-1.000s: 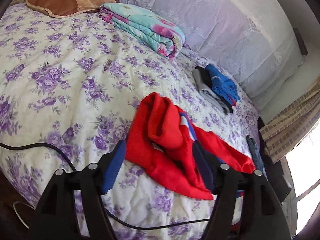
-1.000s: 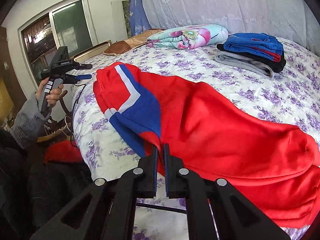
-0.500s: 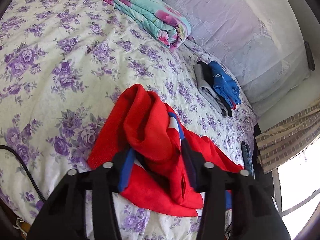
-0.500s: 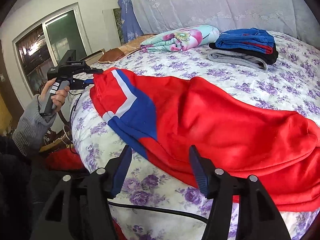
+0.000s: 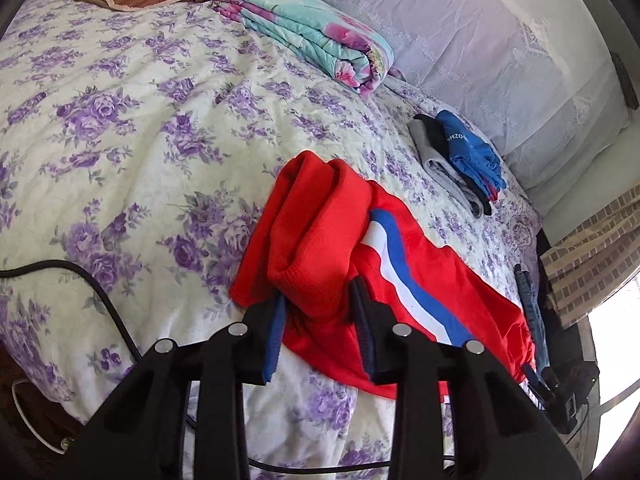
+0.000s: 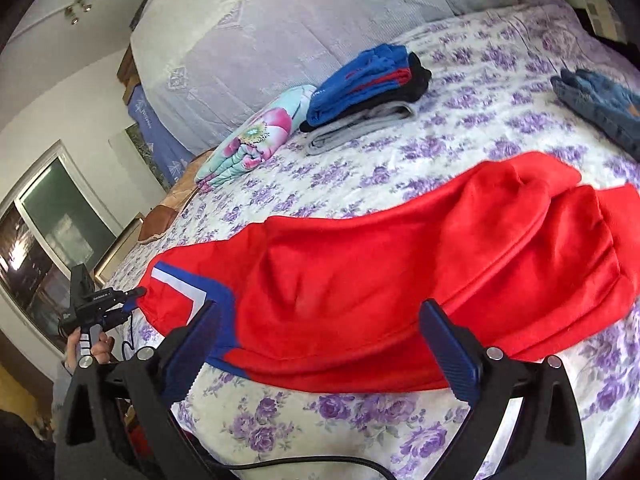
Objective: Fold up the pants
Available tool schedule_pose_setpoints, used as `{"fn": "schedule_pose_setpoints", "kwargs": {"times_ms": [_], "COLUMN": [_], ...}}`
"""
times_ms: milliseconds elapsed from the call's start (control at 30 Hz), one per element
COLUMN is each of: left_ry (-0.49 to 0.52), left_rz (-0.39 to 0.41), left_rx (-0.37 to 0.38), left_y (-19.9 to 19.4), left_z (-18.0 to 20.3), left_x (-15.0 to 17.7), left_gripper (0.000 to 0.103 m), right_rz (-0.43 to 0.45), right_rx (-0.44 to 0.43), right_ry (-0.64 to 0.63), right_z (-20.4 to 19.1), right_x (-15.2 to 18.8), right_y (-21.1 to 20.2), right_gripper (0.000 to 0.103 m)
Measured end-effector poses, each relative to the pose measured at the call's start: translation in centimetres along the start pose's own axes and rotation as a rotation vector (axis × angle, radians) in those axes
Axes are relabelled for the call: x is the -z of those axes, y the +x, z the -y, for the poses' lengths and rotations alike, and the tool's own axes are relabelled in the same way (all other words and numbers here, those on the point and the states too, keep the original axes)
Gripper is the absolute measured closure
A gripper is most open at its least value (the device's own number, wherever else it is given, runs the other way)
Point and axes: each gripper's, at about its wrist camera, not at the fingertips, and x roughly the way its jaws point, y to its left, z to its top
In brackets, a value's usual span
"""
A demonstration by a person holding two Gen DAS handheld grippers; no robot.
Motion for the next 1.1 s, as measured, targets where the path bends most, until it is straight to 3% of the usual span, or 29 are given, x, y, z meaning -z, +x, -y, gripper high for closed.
{"fn": "schedule_pose_setpoints", "kwargs": {"times_ms": [33, 133, 200, 233, 300, 400, 467, 500, 633, 700, 733, 833, 1000, 1100], "left_ry": [-0.005, 0.017, 0.051, 0.077, 0.148, 0.206, 0.218, 0.229, 0.18, 0.218, 0.258, 0.329, 0.301, 0.28], "left_rz": [0.028, 0.139, 0.181, 0.186, 0.168, 0.053, -0.02, 0.006, 0.053, 0.086, 0.092, 0.11, 0.037, 0.019], "left_rx": [-0.019, -0.05, -0.007, 0.02, 0.06, -0.001, -0.09, -0.105, -0.068, 0.009, 0.025, -0.01, -0.006, -0.018], "left_y": [-0.8, -4.1, -5.7, -5.9, -5.0, -0.3, 3.5, 3.8, 1.2, -0.3, -0.6, 0.1, 2.3, 2.9], "left_z": [0.1, 1.3, 2.8, 3.7, 5.8, 6.8, 5.1, 4.6, 5.1, 6.8, 7.9, 10.2, 9.8, 9.0], "left_x": [0.0, -0.1, -0.2, -0.2, -0.1, 0.5, 1.0, 1.4, 1.3, 1.2, 1.4, 2.3, 3.4, 3.5], "left_gripper": [0.058, 0.057, 0.055, 0.045, 0.033, 0.032, 0.041, 0.053, 0.055, 0.048, 0.038, 0.021, 0.021, 0.021], "right_rz": [0.003, 0.035, 0.05, 0.052, 0.05, 0.043, 0.039, 0.041, 0.069, 0.114, 0.141, 0.166, 0.088, 0.113], "right_rx": [-0.003, -0.004, 0.008, 0.011, 0.015, 0.012, 0.018, 0.025, 0.062, 0.094, 0.113, 0.105, 0.038, -0.036], "right_ry": [0.018, 0.039, 0.048, 0.051, 0.052, 0.055, 0.052, 0.049, 0.058, 0.067, 0.077, 0.135, 0.33, 0.394], "right_z": [0.3, 0.9, 1.1, 1.1, 1.2, 1.1, 1.3, 1.4, 2.2, 2.9, 3.3, 5.2, 9.4, 10.4], "right_x": [0.0, 0.1, 0.1, 0.2, 0.1, 0.3, 0.5, 0.6, 0.5, 0.2, -0.1, -1.3, -3.0, -3.4], "right_y": [0.0, -0.6, -0.8, -0.8, -0.7, -0.6, -0.8, -0.9, -2.1, -3.1, -3.5, -3.8, -1.5, -1.0], "right_gripper": [0.004, 0.004, 0.004, 0.004, 0.004, 0.004, 0.004, 0.004, 0.004, 0.004, 0.004, 0.004, 0.005, 0.009]}}
